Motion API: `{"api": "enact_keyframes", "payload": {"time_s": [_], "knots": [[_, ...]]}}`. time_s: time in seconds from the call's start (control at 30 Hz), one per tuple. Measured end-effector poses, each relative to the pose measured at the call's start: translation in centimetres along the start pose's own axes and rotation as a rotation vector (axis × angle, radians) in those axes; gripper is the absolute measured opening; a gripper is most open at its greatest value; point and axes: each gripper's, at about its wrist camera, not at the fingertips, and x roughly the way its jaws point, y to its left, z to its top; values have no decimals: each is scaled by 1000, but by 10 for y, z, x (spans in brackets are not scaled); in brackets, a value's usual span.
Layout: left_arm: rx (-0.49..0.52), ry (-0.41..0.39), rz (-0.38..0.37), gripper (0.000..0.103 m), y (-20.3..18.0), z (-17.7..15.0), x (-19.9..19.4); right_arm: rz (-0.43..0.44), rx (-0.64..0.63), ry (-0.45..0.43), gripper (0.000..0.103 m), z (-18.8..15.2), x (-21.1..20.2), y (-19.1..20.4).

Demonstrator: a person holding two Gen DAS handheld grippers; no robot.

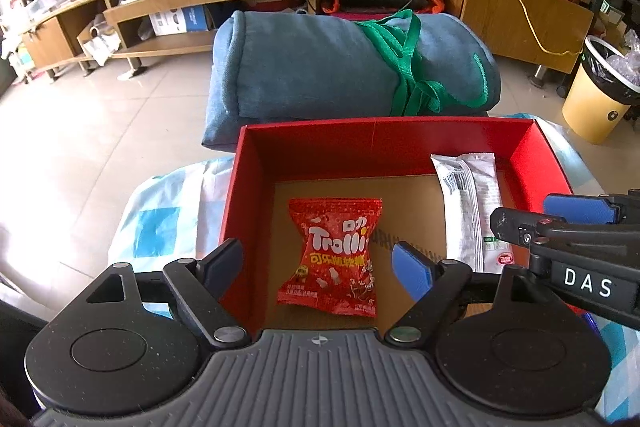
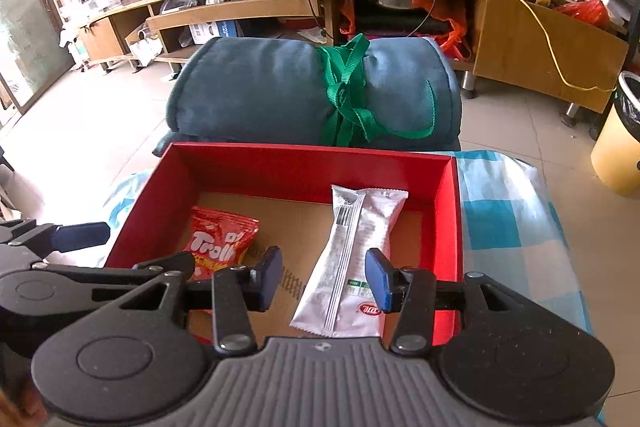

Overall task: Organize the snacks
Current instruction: 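Open both tools to release the bags in the box and lift away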

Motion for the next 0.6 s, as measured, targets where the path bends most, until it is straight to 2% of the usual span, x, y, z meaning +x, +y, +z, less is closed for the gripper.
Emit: {"api": "enact_keyframes", "payload": {"time_s": [0.6], "knots": [[-11, 4, -14, 87, 9, -20, -21, 21, -25, 0, 44, -17, -18, 11]]}}
